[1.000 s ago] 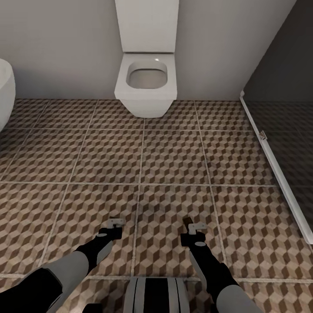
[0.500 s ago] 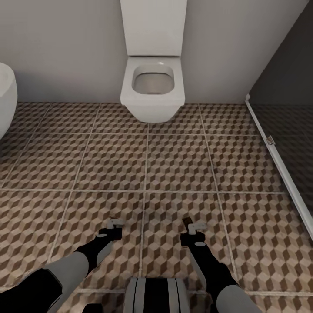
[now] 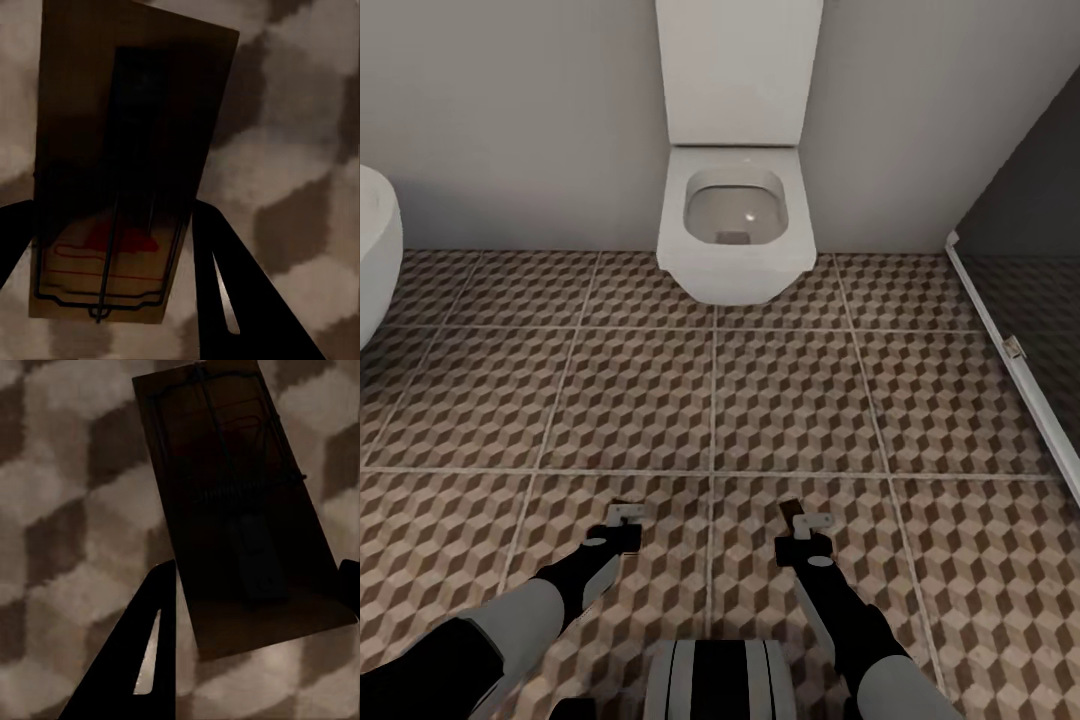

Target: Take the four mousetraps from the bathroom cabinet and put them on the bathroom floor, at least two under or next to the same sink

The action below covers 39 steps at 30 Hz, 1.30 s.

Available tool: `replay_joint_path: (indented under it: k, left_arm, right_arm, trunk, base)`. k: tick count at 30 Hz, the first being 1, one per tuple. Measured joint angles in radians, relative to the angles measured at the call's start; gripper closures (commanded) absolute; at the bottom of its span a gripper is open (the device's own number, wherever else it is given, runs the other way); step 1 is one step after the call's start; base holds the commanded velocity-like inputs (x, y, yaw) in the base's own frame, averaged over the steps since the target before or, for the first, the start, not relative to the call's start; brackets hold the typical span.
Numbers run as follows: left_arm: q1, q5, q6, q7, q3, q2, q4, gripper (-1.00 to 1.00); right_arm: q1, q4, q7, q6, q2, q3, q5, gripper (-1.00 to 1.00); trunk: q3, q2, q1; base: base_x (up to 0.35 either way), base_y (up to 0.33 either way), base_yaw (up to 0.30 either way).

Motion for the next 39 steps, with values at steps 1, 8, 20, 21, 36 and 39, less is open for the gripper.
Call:
replay_joint_path:
  k: [1,8,20,21,36,39]
  left_arm:
    - [0.000,0.000,0.000,0.000,0.000,0.000,0.000,1.00]
    - [0.000,0.000,0.000,0.000,0.000,0.000,0.000,1.00]
    - [0.001,0.000,0.001,0.000,0.000,-0.006,0.000,1.00]
    - [0.001,0.000,0.001,0.000,0.000,-0.006,0.000,1.00]
    - [0.002,0.000,0.001,0.000,0.000,-0.006,0.000,1.00]
    - [0.002,0.000,0.001,0.000,0.000,-0.006,0.000,1.00]
  right_arm:
    - [0.000,0.000,0.000,0.000,0.000,0.000,0.000,1.00]
    - [0.000,0.000,0.000,0.001,0.000,0.000,0.000,1.00]
    - [0.000,0.000,0.000,0.000,0.000,0.000,0.000,1.00]
    - [0.000,0.000,0.000,0.000,0.000,0.000,0.000,1.00]
    - [0.000,0.006,0.000,0.000,0.000,0.000,0.000,1.00]
    - [0.000,0.006,0.000,0.000,0.000,0.000,0.000,1.00]
  trunk:
    - [0.000,0.000,0.000]
    - [0.000,0.000,0.000]
    - [0.000,0.000,0.000]
    - [0.000,0.000,0.000]
    - [0.000,0.000,0.000]
    - [0.000,0.000,0.000]
  base:
    - [0.263,0.012,0.000]
    - [0.263,-0.002,0.000]
    - [0.261,-0.101,0.000]
    - [0.247,-0.148,0.000]
    - [0.225,-0.103,0.000]
    - [0.194,-0.006,0.000]
